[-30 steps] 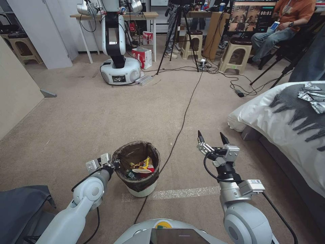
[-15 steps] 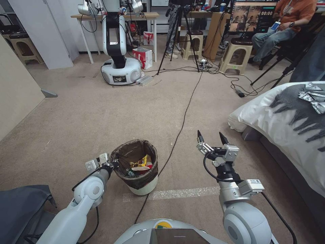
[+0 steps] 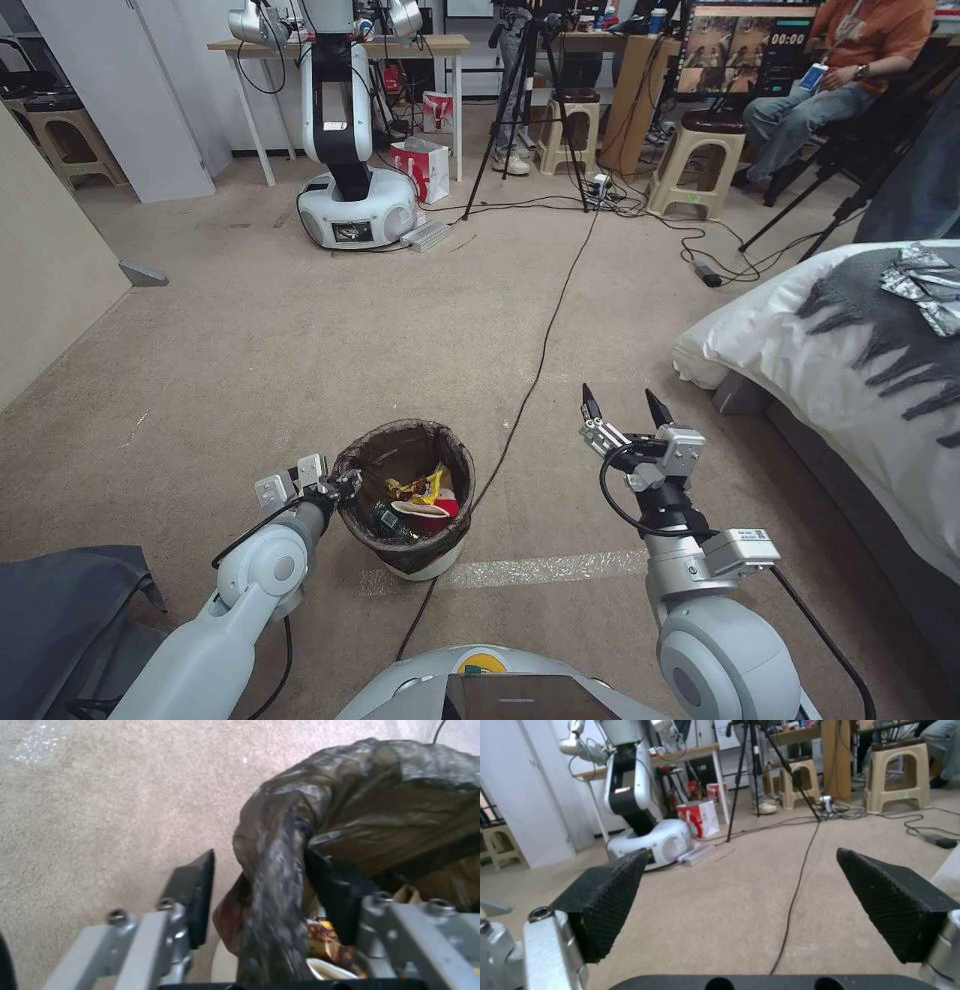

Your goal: Pick up the trash bin, then pick up the garbage from the floor and place it into the trash bin.

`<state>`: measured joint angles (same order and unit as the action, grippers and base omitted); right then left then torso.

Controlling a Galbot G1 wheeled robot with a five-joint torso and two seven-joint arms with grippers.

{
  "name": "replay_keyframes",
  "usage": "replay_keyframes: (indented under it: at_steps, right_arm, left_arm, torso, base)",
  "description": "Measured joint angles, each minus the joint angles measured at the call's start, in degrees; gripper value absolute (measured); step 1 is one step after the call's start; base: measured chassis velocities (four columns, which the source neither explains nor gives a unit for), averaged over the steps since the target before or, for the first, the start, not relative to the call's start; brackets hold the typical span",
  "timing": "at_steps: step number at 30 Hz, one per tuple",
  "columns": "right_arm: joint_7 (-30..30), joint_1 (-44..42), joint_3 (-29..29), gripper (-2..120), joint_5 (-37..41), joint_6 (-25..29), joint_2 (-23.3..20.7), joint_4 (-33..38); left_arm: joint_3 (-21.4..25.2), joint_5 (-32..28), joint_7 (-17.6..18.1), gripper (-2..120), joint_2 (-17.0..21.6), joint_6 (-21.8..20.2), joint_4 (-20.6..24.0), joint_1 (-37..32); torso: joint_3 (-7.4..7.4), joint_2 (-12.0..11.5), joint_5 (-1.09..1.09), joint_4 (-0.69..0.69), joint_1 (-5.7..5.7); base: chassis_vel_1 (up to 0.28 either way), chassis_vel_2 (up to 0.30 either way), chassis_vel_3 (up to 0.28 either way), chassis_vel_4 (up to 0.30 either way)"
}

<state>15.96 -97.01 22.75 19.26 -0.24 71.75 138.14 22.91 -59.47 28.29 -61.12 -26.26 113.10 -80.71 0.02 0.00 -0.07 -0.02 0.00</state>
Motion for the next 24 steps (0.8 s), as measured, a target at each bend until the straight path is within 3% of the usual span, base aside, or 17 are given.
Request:
replay_keyframes:
  at_steps: [2, 6, 7, 10, 11, 24]
  right_arm:
    - [-0.01, -0.03, -0.03, 90, -0.03, 0.00, 0.02, 0.00]
    - [-0.03, -0.05, -0.14, 90, -0.11, 0.00, 0.10, 0.00]
    - [-0.05, -0.12, -0.27, 90, -0.25, 0.00, 0.16, 0.00]
    - [-0.07, -0.14, -0.29, 90, -0.29, 0.00, 0.19, 0.00]
    - [-0.08, -0.16, -0.33, 92, -0.33, 0.00, 0.21, 0.00]
    - [-0.34, -0.67, -0.54, 92, -1.09, 0.00, 0.81, 0.27]
  left_arm:
    - [0.02, 0.03, 0.00, 59, 0.00, -0.02, 0.20, -0.06]
    - [0.04, 0.14, -0.01, 66, 0.01, -0.02, 0.68, -0.25]
    - [0.14, 0.18, -0.13, 77, 0.14, 0.01, 1.41, -0.62]
    - [0.22, 0.24, -0.24, 82, 0.18, 0.04, 1.70, -0.71]
    - [0.34, 0.27, -0.31, 94, 0.20, 0.11, 2.00, -0.78]
    - [1.76, 2.49, -2.83, 100, 0.30, 2.21, 7.75, -1.98]
  torso:
    - [0.00, 0.00, -0.01, 0.01, 0.00]
    - [0.00, 0.00, 0.03, 0.00, 0.00]
    - [0.00, 0.00, 0.05, 0.01, 0.00]
    - [0.00, 0.00, 0.04, 0.02, 0.00]
    - [0.00, 0.00, 0.05, 0.02, 0.00]
    - [-0.01, 0.00, 0.06, 0.02, 0.00]
  base:
    - [0.000, 0.000, 0.000, 0.000]
    - [0.000, 0.000, 0.000, 0.000]
    - [0.000, 0.000, 0.000, 0.000]
    - [0.000, 0.000, 0.000, 0.000]
    - [0.000, 0.000, 0.000, 0.000]
    - [0.000, 0.000, 0.000, 0.000]
